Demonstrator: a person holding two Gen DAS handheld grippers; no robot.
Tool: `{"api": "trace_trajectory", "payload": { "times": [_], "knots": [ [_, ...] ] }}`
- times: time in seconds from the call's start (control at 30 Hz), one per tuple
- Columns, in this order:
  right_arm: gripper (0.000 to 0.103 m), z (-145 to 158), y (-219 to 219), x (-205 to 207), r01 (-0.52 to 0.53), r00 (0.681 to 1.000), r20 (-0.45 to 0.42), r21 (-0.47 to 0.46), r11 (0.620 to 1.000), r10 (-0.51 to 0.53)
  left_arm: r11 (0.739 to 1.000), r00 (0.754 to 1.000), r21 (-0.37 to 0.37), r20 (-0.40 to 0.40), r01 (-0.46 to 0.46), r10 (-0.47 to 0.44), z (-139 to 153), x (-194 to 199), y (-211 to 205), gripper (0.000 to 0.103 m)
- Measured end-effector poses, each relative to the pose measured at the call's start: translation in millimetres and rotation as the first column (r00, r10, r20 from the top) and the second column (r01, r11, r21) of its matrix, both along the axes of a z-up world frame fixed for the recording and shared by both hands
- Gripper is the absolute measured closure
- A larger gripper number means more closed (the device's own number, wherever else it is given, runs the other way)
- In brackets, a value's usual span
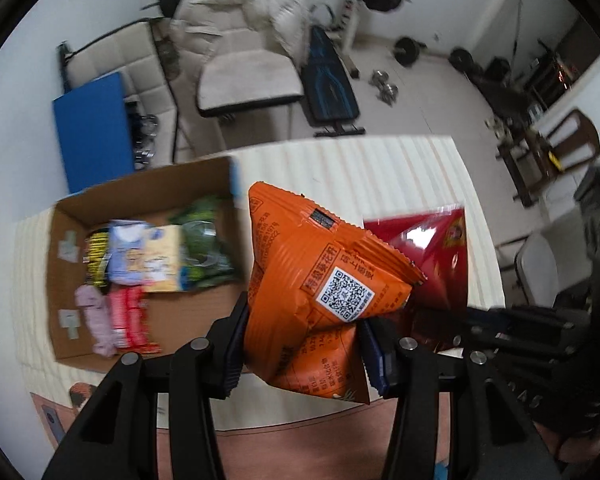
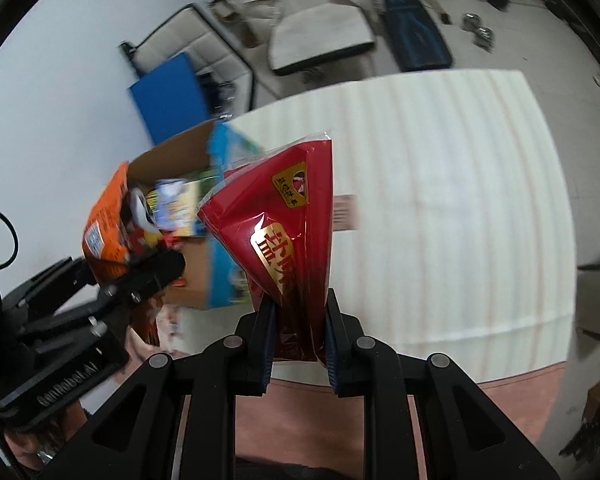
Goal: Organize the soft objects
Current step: 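Lower the orange bag and red packet into the box and release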
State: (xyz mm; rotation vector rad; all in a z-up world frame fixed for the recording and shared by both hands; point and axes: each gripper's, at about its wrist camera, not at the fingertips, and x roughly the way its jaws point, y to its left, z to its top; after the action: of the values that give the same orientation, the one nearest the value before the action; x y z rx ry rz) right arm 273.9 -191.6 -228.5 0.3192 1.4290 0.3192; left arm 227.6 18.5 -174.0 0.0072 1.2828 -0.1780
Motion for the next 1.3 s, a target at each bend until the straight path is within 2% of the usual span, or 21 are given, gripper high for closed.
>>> {"api": "trace_trajectory", "payload": {
  "times": [0.1, 0.23, 0.37, 0.5, 0.63, 0.8, 0.97, 1.07, 1.1, 1.2, 1.23, 1.27, 1.3],
  "knots": [
    [0.081, 11, 44, 0, -0.033, 0.999, 0.010, 0.013, 0.999, 0.033, 0.999, 0.999, -0.006, 0.011, -0.053, 0.053, 11, 4, 43, 0.057],
    [0.081, 10, 109, -1, -0.045, 0.999, -0.004, 0.042, 0.998, 0.045, 0.993, 0.993, -0.005, -0.021, -0.116, 0.116, 6, 15, 97, 0.057],
    [0.081, -4, 153, 4, -0.044, 0.999, -0.027, 0.042, 0.998, 0.045, 0.985, 0.981, -0.035, -0.105, -0.166, 0.162, -22, 28, 134, 0.057],
    [0.081, -32, 189, 13, -0.022, 0.998, -0.066, 0.000, 1.000, 0.022, 0.973, 0.954, -0.083, -0.228, -0.216, 0.193, -65, 43, 159, 0.057],
    [0.081, -66, 201, 21, -0.011, 0.994, -0.108, -0.047, 0.999, 0.006, 0.962, 0.919, -0.104, -0.336, -0.253, 0.205, -108, 54, 173, 0.057],
    [0.081, -104, 216, 28, -0.009, 0.987, -0.160, -0.106, 0.994, -0.008, 0.959, 0.886, -0.100, -0.416, -0.267, 0.203, -151, 61, 181, 0.057],
    [0.081, -128, 225, 29, -0.028, 0.982, -0.190, -0.152, 0.988, -0.001, 0.948, 0.855, -0.119, -0.476, -0.294, 0.205, -180, 60, 188, 0.057],
    [0.080, -138, 231, 28, -0.050, 0.980, -0.197, -0.180, 0.982, 0.014, 0.945, 0.846, -0.134, -0.495, -0.299, 0.198, -187, 59, 189, 0.056],
    [0.078, -139, 234, 29, -0.062, 0.980, -0.196, -0.198, 0.978, 0.022, 0.945, 0.845, -0.131, -0.498, -0.298, 0.198, -188, 58, 189, 0.056],
    [0.059, -139, 239, 29, -0.075, 0.981, -0.193, -0.231, 0.970, 0.030, 0.944, 0.843, -0.136, -0.502, -0.301, 0.196, -185, 54, 194, 0.055],
    [0.048, -138, 240, 29, -0.077, 0.981, -0.191, -0.232, 0.970, 0.032, 0.946, 0.845, -0.128, -0.497, -0.297, 0.198, -182, 53, 195, 0.054],
    [0.046, -136, 241, 29, -0.080, 0.982, -0.185, -0.239, 0.968, 0.035, 0.949, 0.853, -0.125, -0.484, -0.290, 0.197, -177, 52, 196, 0.050],
    [0.046, -133, 241, 28, -0.082, 0.983, -0.178, -0.246, 0.966, 0.039, 0.952, 0.858, -0.117, -0.474, -0.281, 0.195, -172, 51, 196, 0.042]
  ]
}}
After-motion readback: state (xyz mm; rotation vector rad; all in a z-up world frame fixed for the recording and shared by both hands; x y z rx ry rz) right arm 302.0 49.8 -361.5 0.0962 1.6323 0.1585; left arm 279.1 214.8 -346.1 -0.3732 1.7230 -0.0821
